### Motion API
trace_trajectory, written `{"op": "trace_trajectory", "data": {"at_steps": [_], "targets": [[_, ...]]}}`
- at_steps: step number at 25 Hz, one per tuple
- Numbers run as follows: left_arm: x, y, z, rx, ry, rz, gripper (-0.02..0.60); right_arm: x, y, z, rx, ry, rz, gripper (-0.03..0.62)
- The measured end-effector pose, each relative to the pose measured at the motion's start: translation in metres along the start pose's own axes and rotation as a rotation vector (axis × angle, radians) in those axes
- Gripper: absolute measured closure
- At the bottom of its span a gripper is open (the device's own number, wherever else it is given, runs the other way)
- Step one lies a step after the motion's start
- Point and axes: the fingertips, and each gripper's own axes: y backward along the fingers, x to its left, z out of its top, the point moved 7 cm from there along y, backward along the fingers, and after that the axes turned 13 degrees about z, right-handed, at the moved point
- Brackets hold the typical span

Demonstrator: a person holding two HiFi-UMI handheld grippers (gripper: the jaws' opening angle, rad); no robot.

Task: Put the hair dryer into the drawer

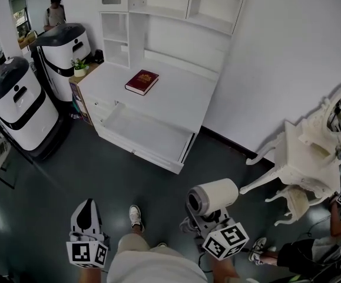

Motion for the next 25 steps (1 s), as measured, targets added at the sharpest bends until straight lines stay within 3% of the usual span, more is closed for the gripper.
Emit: {"op": "trace_trajectory", "data": {"at_steps": [6,15,25], "targets": [[-0.005,-0.089,-0.017,0.028,0.024,-0.069,0.566,-0.037,-0.056,0.01,0.036,-0.011,-0.033,0.393],[0.01,-0.264,0.003,0.026,0.054,-0.165,0.566,-0.097,-0.19,0.068,0.041,0.012,-0.072,0.393],[0.025,-0.362,0.004,0.074,0.082,-0.266,0.566,-0.12,-0.263,0.094,0.044,0.003,-0.154,0.393]]}}
